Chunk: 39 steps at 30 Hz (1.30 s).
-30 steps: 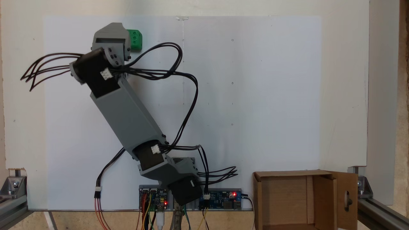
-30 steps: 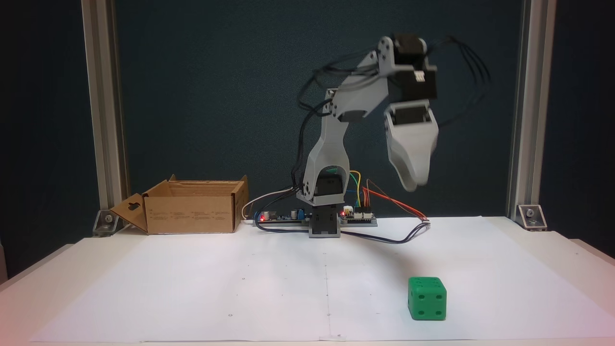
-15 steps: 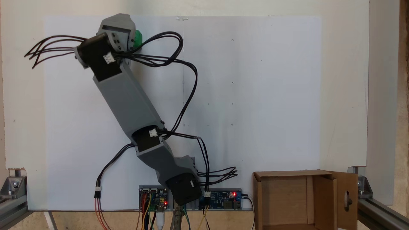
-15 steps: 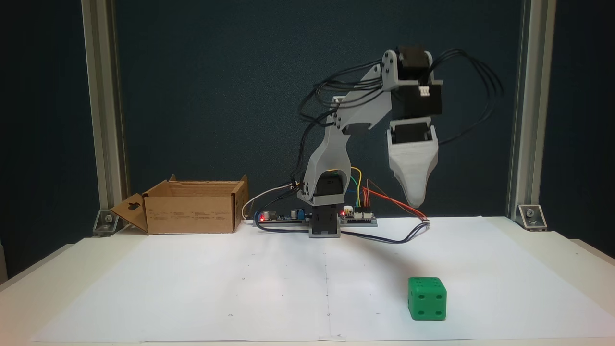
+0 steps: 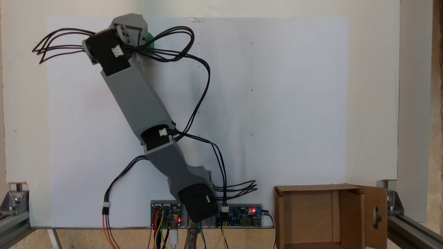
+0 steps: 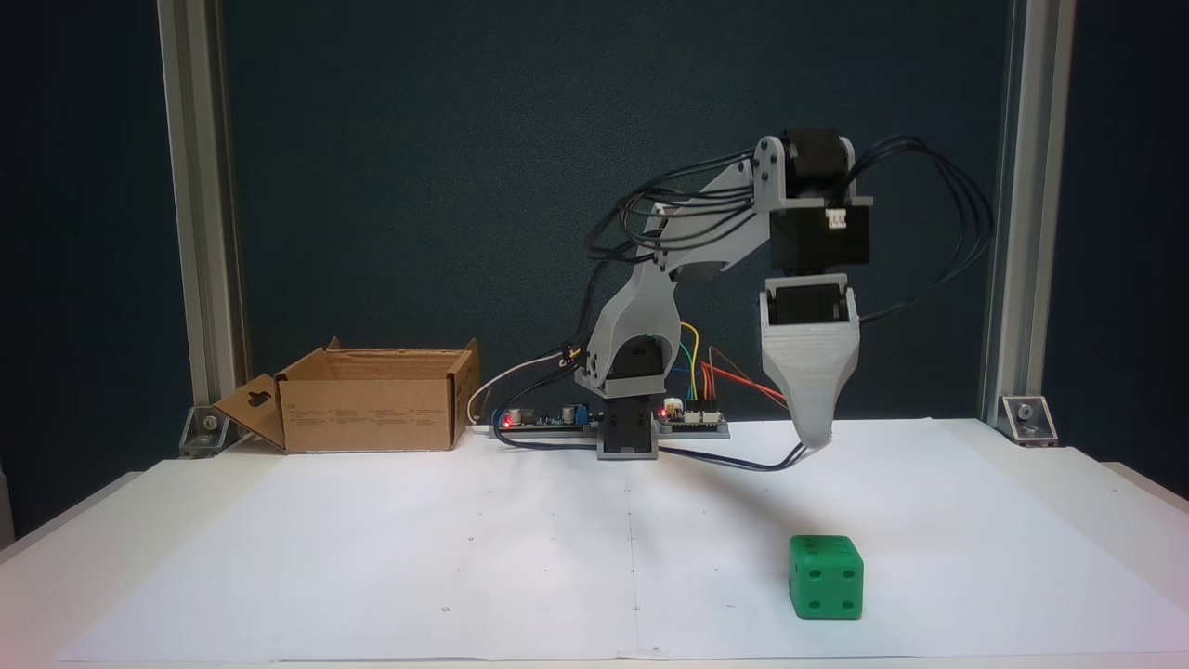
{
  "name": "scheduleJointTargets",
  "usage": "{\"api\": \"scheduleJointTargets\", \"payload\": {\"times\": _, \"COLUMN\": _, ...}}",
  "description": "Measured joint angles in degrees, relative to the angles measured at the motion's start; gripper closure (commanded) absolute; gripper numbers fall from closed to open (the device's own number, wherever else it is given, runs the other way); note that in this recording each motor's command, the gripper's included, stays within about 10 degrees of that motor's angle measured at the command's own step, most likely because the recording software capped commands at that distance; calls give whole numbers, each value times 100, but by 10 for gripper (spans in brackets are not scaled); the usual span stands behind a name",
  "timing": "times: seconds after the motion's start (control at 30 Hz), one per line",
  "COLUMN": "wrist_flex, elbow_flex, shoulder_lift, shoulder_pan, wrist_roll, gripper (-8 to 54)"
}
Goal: Grasp a green dice and put it in the bin.
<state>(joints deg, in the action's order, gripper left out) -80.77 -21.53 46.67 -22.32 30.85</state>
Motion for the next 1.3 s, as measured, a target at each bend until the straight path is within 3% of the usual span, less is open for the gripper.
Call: {"api": "scheduleJointTargets", "payload": {"times": 1.3, "wrist_flex": 158, "elbow_flex": 976, "shoulder_lift": -932, "shoulder_pan": -79, "wrist_roll": 0, "gripper": 23}}
